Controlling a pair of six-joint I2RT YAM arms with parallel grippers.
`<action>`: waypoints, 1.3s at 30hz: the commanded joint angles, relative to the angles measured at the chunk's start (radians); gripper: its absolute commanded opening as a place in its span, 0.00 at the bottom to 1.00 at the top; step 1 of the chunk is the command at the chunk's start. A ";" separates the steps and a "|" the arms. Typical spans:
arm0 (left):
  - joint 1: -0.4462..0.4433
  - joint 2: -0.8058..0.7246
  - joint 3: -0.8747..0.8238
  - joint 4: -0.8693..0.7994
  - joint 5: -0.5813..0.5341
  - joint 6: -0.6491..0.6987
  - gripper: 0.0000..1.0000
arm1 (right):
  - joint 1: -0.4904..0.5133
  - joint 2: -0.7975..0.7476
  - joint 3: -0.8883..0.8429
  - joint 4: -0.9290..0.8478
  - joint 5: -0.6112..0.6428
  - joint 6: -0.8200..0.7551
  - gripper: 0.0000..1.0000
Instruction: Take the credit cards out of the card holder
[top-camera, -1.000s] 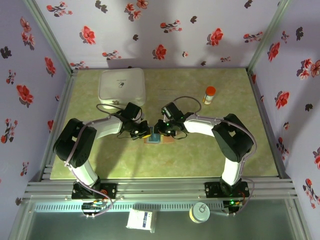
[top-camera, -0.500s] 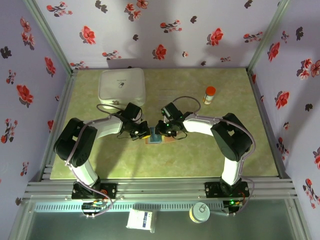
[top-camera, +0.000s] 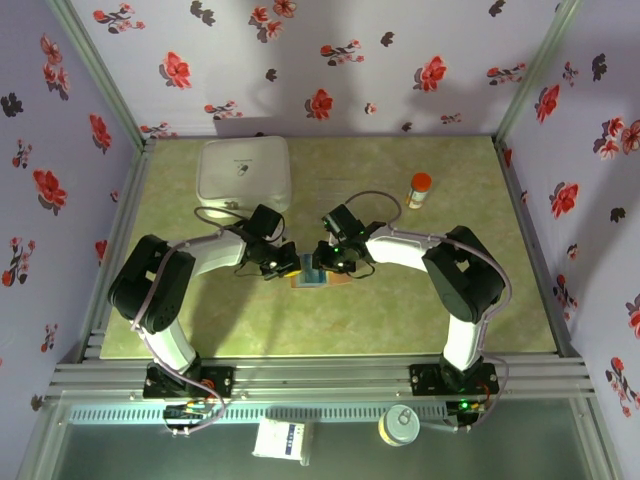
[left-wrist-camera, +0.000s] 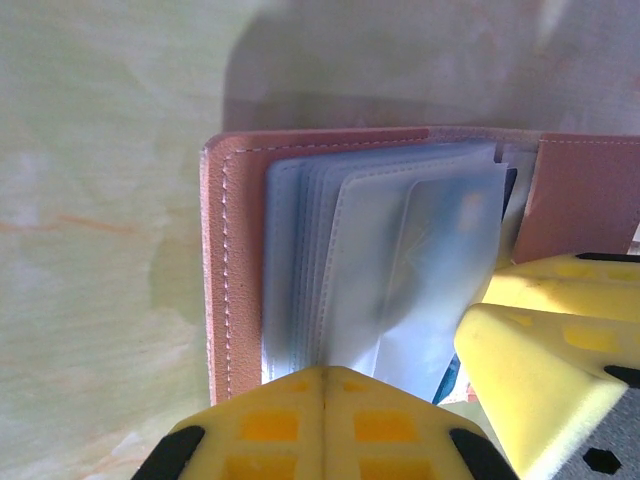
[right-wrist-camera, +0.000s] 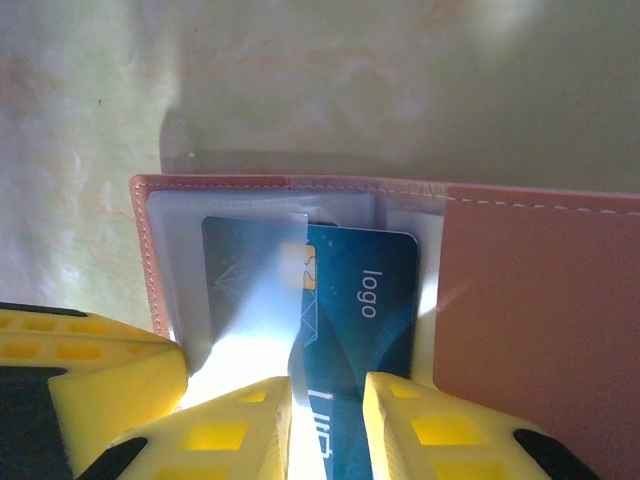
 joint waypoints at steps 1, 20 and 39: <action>0.002 0.027 0.013 -0.050 -0.029 0.023 0.03 | -0.007 -0.029 0.011 -0.065 0.044 -0.024 0.28; -0.004 -0.025 0.105 -0.135 -0.031 0.046 0.03 | -0.061 -0.083 -0.109 0.116 -0.063 0.045 0.29; -0.052 0.081 0.143 -0.111 -0.034 0.031 0.01 | -0.079 -0.040 -0.138 0.145 -0.095 0.068 0.27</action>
